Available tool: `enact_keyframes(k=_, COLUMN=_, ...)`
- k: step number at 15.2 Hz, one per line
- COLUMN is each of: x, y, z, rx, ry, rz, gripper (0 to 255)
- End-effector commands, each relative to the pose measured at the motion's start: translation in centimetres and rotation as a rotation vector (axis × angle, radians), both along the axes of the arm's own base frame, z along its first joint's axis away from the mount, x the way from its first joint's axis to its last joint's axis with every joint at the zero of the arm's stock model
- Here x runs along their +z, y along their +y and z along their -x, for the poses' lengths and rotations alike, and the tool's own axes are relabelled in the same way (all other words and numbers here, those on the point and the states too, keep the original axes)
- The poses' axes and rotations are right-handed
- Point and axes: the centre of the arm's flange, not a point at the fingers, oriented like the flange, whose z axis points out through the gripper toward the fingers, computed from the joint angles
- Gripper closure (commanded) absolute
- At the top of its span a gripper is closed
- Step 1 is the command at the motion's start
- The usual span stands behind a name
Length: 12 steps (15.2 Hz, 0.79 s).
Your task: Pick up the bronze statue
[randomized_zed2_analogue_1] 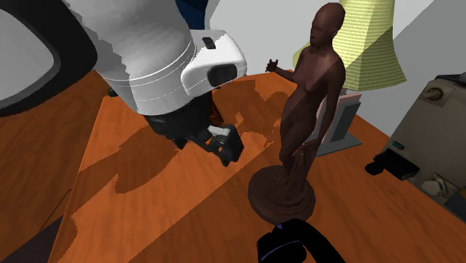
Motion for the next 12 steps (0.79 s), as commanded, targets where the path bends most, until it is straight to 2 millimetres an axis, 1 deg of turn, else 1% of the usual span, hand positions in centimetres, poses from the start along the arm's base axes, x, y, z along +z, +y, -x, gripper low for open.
enact_keyframes(k=1, x=-0.4, y=-2.5, z=-0.6, rx=0.023, ry=-0.022, rz=-0.002, gripper=0)
enact_keyframes(k=6, x=-0.8, y=-8.9, z=-2.7, rx=0.076, ry=-0.075, rz=-0.015, gripper=0)
enact_keyframes(k=12, x=-1.3, y=-16.5, z=-5.8, rx=0.139, ry=-0.139, rz=-0.03, gripper=0)
